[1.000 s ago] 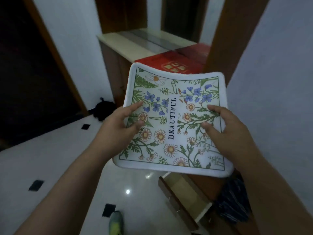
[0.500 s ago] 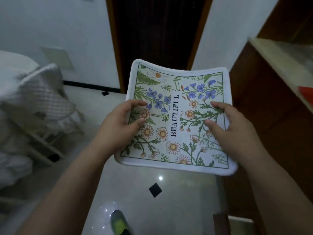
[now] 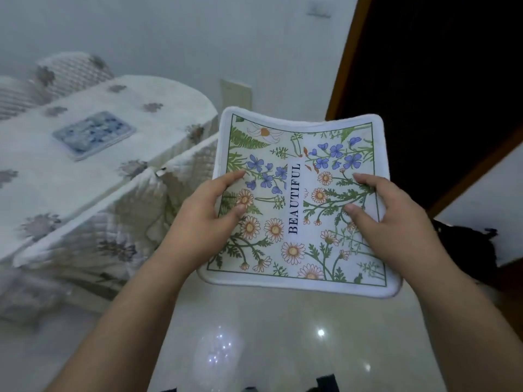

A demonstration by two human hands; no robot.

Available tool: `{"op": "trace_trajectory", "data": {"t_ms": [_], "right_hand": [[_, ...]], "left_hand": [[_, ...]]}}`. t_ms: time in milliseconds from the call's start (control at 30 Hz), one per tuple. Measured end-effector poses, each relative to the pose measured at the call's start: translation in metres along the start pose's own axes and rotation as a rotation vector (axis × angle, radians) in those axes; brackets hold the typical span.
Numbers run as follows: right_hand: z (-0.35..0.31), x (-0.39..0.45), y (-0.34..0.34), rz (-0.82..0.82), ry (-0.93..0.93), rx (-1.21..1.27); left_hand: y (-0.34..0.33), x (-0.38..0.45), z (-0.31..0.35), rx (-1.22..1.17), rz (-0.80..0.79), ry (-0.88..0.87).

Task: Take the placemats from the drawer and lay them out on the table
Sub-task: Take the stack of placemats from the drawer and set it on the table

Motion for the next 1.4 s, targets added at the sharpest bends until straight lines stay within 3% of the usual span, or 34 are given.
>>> {"op": "trace_trajectory", "data": {"t_ms": [267, 433, 700, 967, 1200, 1400], "right_hand": [[-0.075, 0.146, -0.121, -0.248, 0.209, 0.004], [-0.147, 0.227, -0.18, -0.412, 0.393, -0.028], [-0.266, 0.268, -0.284, -0.654, 0.65, -0.048], [-0.346, 0.311, -0.402, -0.733, 0.723, -0.095], [-0.415, 0.357, -0.512, -0.745, 0.627, -0.173], [-0.459, 0.385, -0.594, -0.804, 0.593, -0.181]], "left_hand": [[0.055, 0.071, -0.079, 0.165, 0.204, 0.215], [0.09, 0.098, -0.105, 0.137, 0.395, 0.384], [0.152, 0.093, -0.146, 0.106, 0.721, 0.559], [0.223, 0.135, -0.246, 0.074, 0.805, 0.609], [0.299, 0.202, -0.353, 0.017, 0.748, 0.63], [0.352, 0.242, -0.427, -0.171, 0.775, 0.66]]}}
Point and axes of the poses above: each hand's wrist, its own x-axis towards the middle knuckle, its own y-axis out of the back of the hand, z = x × y, the point moved 10 cm from there along x, towards the middle knuckle, and after that the axes turned 6 degrees about -y, right-handed, at the moved point
